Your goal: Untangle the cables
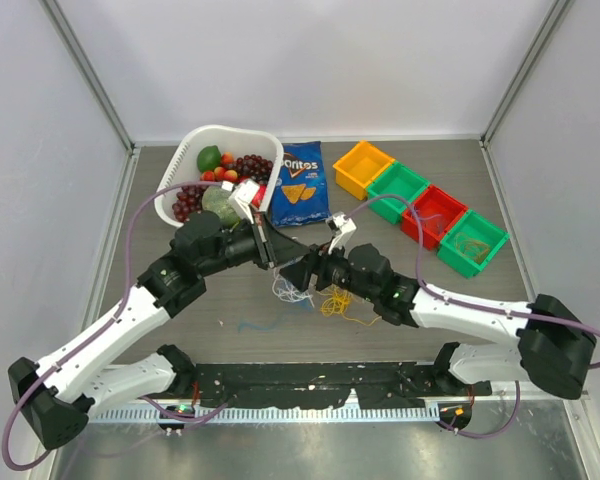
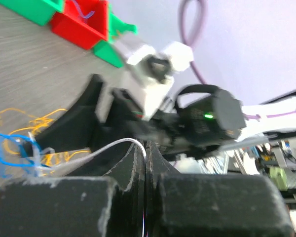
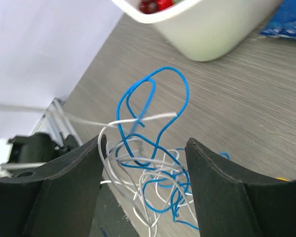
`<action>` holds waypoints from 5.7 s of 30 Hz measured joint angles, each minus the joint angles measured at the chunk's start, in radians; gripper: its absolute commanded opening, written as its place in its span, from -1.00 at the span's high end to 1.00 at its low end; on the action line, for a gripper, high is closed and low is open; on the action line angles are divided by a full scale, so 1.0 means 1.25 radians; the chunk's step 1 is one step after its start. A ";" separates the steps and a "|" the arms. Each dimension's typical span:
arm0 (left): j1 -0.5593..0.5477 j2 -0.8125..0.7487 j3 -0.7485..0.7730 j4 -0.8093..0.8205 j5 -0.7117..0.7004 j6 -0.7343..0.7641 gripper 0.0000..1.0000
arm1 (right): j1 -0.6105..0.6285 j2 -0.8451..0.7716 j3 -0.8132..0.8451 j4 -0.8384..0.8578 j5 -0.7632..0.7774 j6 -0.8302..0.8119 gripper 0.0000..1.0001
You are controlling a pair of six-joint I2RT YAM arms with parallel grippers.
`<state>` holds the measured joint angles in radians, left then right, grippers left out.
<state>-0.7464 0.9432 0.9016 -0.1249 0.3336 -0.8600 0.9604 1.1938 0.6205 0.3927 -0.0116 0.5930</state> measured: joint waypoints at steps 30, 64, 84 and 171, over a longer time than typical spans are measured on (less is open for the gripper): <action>-0.015 0.030 0.530 -0.177 0.010 0.185 1.00 | -0.127 0.012 -0.196 -0.041 0.021 -0.035 -0.62; -0.015 0.059 0.345 -0.102 0.120 0.069 1.00 | -0.128 -0.262 0.127 -0.251 -0.106 -0.201 -0.19; -0.015 0.063 0.343 -0.102 0.132 0.065 1.00 | -0.119 -0.149 0.166 -0.125 -0.265 -0.160 -0.28; -0.015 0.188 0.787 -0.180 0.083 0.141 1.00 | -0.052 0.056 -0.053 0.167 -0.149 -0.081 0.52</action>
<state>-0.7654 1.1782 1.8858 -0.3500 0.4374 -0.6838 0.8955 1.2636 0.5541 0.6010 -0.1974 0.4923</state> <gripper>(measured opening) 0.023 0.195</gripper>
